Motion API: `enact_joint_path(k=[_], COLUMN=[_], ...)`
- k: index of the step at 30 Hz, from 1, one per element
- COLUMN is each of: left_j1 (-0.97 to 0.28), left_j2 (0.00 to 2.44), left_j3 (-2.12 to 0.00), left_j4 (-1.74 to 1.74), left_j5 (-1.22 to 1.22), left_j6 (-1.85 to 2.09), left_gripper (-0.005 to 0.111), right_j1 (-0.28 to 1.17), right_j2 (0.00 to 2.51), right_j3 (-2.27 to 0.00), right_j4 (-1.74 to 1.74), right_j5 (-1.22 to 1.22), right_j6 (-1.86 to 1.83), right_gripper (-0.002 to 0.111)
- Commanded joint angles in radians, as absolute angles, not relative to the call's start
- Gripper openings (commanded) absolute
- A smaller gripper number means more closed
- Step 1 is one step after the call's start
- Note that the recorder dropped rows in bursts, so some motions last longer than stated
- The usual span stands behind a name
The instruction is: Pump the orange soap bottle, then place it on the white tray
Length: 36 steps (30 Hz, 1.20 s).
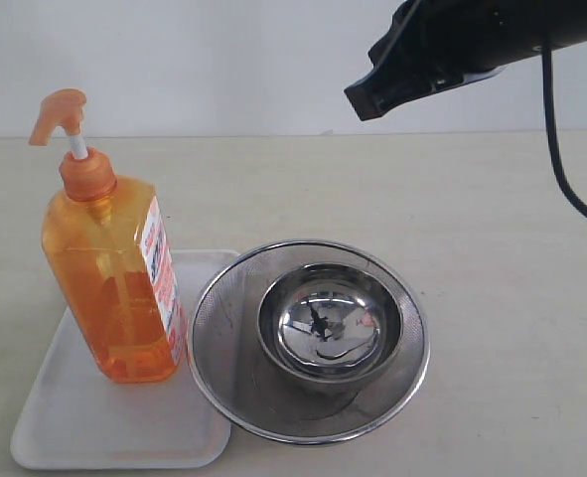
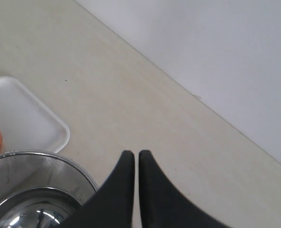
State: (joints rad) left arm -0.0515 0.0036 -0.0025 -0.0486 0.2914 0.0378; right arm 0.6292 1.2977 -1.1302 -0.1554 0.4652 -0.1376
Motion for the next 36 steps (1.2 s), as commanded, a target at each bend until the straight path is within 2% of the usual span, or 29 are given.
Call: enact_joint_path(k=[1,19,36], left_j1=[-0.051,-0.051,-0.051], left_j2=[0.0,0.0,0.0], left_j3=[0.0,0.0,0.0], left_j4=[-0.06,-0.06,-0.06], left_j5=[0.296,0.296,0.296], left_j6=[0.042,0.042,0.042], left_gripper=[0.005,0.005,0.005], right_j1=[0.625,0.625,0.608], right_j2=[1.288,1.288,0.976], right_j3=[-1.128,-1.128,-1.128], right_j4=[-0.163,-0.163,-0.159], right_j5=[0.453,0.453,0.466], right_j6=[-0.136,-0.123,-0.066], right_gripper=[0.0,0.0,0.0])
